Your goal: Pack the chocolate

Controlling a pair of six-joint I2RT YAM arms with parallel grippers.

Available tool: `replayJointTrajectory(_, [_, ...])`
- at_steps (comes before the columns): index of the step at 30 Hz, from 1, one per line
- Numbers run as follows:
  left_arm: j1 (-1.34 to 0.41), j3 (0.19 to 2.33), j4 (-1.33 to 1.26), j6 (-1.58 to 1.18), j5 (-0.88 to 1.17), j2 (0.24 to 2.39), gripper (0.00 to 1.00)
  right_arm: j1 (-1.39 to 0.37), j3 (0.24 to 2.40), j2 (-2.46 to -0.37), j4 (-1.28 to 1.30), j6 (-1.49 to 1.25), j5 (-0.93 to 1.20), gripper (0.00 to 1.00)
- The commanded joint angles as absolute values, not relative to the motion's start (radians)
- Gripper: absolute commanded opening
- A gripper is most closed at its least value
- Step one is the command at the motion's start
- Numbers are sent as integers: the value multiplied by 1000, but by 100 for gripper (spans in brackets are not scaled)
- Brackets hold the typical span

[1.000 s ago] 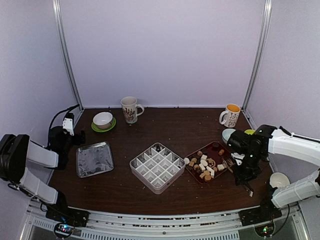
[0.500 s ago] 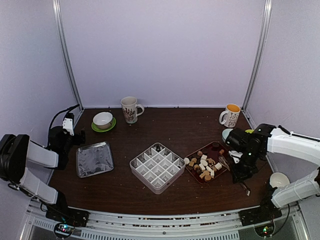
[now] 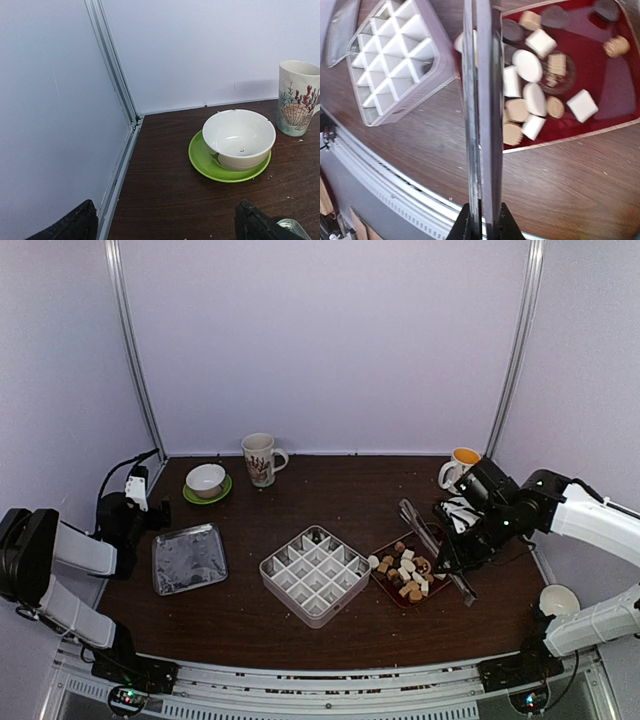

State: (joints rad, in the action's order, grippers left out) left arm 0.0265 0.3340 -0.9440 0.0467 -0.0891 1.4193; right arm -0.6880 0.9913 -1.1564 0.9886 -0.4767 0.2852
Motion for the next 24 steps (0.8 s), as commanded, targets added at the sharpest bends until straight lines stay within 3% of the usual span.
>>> replayJointTrajectory(1, [35,333,-1008,43,-89,1424,98,-727,1025,-1172,841,-486,398,14])
replayJointTrajectory(24, [35,333,-1006,42,-89,1425,98,-971,1216,-1588,721,-402,340,18])
